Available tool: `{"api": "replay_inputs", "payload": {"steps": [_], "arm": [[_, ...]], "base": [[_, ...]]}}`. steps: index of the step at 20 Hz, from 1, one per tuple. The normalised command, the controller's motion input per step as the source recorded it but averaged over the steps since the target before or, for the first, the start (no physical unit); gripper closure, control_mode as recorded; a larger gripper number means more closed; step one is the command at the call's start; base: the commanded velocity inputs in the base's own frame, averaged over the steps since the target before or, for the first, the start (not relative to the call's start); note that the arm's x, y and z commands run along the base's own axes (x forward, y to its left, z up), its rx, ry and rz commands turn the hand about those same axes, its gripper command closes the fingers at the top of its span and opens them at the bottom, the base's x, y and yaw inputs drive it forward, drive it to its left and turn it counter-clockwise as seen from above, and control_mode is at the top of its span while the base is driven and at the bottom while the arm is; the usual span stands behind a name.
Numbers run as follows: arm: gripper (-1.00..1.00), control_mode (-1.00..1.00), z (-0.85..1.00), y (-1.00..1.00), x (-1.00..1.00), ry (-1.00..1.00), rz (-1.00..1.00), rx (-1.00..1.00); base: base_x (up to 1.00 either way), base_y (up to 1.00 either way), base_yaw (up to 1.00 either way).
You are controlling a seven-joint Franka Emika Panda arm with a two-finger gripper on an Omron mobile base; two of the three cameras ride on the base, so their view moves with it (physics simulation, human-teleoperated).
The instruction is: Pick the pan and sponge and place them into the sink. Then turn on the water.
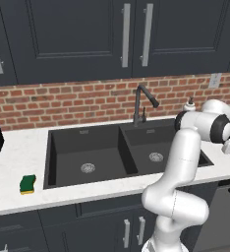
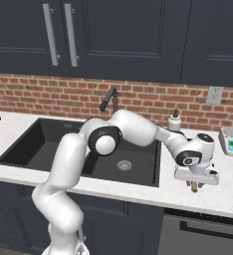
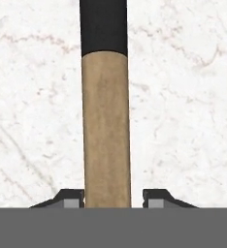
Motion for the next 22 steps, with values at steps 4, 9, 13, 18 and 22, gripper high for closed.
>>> {"api": "replay_inputs", "payload": {"steps": [4,9,13,18,22], "arm": [[1.00,-1.00,0.00,0.00,-0.05,0.00,0.00,0.00],[1.00,-1.00,0.09,0.05,-0.36,-0.01,0.00,0.00],[1.00,-1.00,0.24,0.07,-0.75,-0.05,0.02,0.00],[1.00,-1.00,0.56,0.31,-0.56,-0.02,0.14,-0.01],[1.00,-1.00,0.62,0.44,-0.37,0.00,0.22,-0.05]], "base": [[0.00,0.00,0.00],[0.00,0.00,0.00],[0.00,0.00,0.00],[0.00,0.00,0.00],[0.00,0.00,0.00]]}}
